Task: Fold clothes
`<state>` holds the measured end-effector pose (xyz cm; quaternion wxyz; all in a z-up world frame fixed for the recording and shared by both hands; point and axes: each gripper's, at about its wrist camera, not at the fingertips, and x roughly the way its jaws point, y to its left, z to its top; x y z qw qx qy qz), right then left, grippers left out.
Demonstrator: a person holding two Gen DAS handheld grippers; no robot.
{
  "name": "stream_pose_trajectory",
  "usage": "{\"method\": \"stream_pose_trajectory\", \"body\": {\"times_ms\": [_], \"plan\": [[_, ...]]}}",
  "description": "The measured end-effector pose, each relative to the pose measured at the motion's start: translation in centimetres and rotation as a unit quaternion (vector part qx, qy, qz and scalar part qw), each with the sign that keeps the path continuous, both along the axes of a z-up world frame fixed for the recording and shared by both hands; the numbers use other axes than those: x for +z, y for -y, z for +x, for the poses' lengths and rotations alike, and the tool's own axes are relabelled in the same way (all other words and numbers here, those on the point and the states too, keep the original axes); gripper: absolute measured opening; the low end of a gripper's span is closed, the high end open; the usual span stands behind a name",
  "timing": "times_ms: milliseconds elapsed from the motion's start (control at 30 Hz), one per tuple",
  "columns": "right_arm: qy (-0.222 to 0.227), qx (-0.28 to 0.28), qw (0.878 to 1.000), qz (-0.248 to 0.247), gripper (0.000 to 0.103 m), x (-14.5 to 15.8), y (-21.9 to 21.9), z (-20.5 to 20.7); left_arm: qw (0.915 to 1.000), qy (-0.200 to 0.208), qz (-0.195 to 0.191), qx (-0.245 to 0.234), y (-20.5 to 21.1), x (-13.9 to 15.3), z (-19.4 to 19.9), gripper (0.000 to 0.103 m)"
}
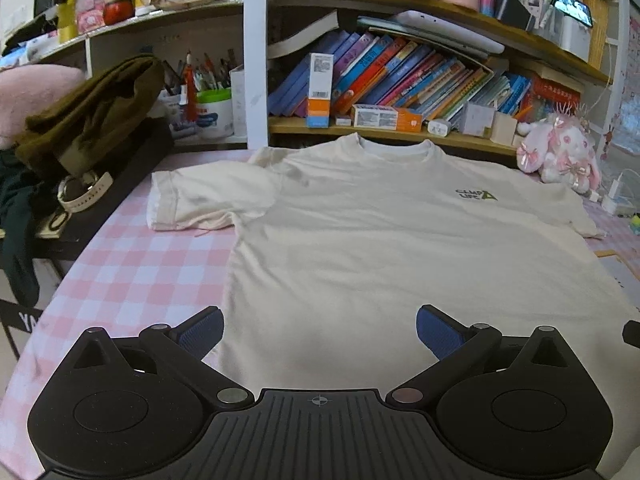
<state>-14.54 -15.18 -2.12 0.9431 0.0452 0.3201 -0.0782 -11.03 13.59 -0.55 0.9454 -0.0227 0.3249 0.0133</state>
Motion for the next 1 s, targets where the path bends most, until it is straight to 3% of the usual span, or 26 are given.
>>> {"method": "stream_pose_trajectory", "body": {"times_ms": [300,433,567,633,700,867,1000], "plan": [[0.004,0.0,1.0,-0.007,0.103,0.4,-4.9,0.8,0.9995,-0.027,-0.014,0.013,-6.8,-0.5,4.2,0.103],[-0.003,0.022,1.0,-0.009,0.103,0.3,-6.6,1.0,0.9969,-0.028,-0.051,0.054,-10.8,-0.8,5.8,0.102],[-0.007,0.048,0.999,-0.014,0.103,0.4,-8.2,1.3,0.9871,-0.036,-0.125,0.094,-14.6,-1.6,7.4,0.089],[-0.009,0.054,0.998,-0.021,0.103,0.4,-8.9,1.5,0.975,-0.043,-0.184,0.116,-16.3,-2.3,8.6,0.071],[-0.012,0.056,0.998,-0.027,0.103,0.5,-9.3,1.9,0.9573,-0.052,-0.248,0.14,-18.0,-3.1,9.8,0.056],[-0.021,0.056,0.997,-0.04,0.103,0.3,-9.9,2.2,0.892,-0.061,-0.397,0.207,-21.6,-5.7,12.6,0.052],[-0.026,0.055,0.997,-0.049,0.103,0.2,-10.1,2.2,0.8603,-0.05,-0.443,0.248,-22.8,-6.5,14.2,0.052]]}}
